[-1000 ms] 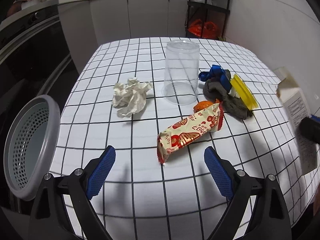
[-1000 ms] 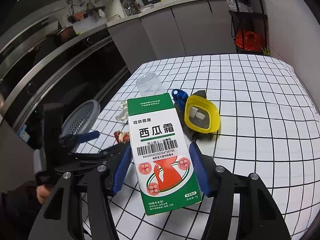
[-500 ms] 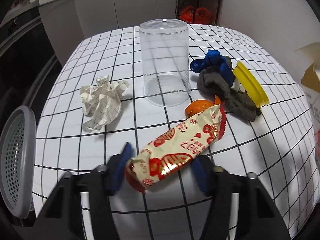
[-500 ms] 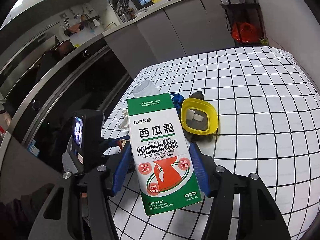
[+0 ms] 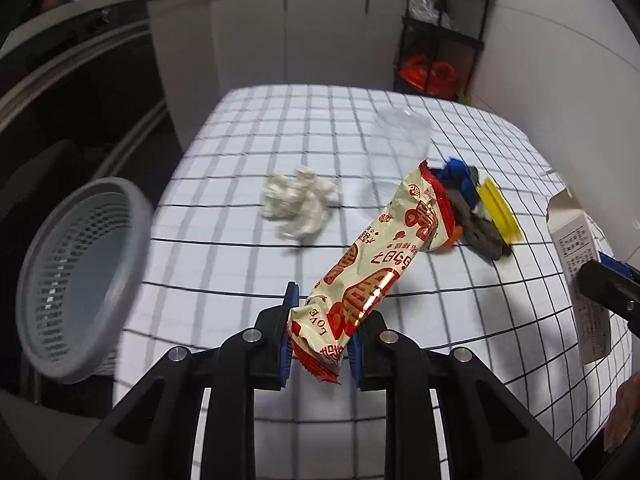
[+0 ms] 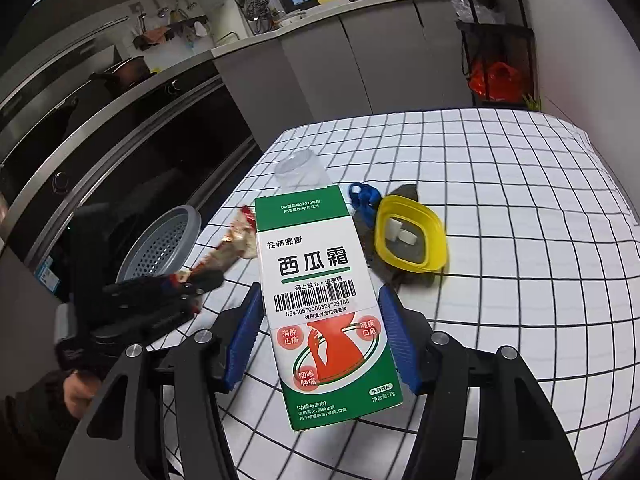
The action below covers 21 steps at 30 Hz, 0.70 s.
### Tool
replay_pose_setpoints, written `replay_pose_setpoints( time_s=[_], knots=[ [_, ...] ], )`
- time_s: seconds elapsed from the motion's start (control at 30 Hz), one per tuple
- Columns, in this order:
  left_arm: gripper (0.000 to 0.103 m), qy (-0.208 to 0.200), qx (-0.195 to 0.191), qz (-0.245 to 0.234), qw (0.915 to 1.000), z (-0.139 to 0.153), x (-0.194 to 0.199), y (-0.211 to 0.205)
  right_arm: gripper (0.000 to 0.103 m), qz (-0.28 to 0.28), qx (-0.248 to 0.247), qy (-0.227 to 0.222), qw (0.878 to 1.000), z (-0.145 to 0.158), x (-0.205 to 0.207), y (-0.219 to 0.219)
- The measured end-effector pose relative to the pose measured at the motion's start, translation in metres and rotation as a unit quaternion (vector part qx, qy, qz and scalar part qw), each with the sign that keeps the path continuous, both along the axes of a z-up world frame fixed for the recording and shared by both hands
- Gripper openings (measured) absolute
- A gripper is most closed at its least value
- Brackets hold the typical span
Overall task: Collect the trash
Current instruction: 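Carry the carton and wrapper with both tools over the grey basket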
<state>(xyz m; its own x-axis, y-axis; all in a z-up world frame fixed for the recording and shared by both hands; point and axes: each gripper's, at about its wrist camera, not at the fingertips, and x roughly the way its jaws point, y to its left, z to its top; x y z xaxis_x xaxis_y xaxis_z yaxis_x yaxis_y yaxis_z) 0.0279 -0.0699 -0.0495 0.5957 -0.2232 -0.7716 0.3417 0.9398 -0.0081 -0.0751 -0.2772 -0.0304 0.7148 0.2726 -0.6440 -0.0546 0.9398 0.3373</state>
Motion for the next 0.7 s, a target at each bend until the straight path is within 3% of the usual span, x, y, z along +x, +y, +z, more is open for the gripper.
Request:
replay_pose_setpoints(
  time_s=[0.4,0.7],
  knots=[
    [0.022,-0.055,0.03,0.085,0.9944,0.057,-0.005,0.11,0.057,0.071,-0.028,-0.035,0.997,0.023,0.028,0.106],
    [0.022,-0.058,0.043,0.166,0.9835,0.06,0.023,0.201,0.057,0.128,-0.025,-0.042,0.991,0.031,0.079,0.198]
  ],
)
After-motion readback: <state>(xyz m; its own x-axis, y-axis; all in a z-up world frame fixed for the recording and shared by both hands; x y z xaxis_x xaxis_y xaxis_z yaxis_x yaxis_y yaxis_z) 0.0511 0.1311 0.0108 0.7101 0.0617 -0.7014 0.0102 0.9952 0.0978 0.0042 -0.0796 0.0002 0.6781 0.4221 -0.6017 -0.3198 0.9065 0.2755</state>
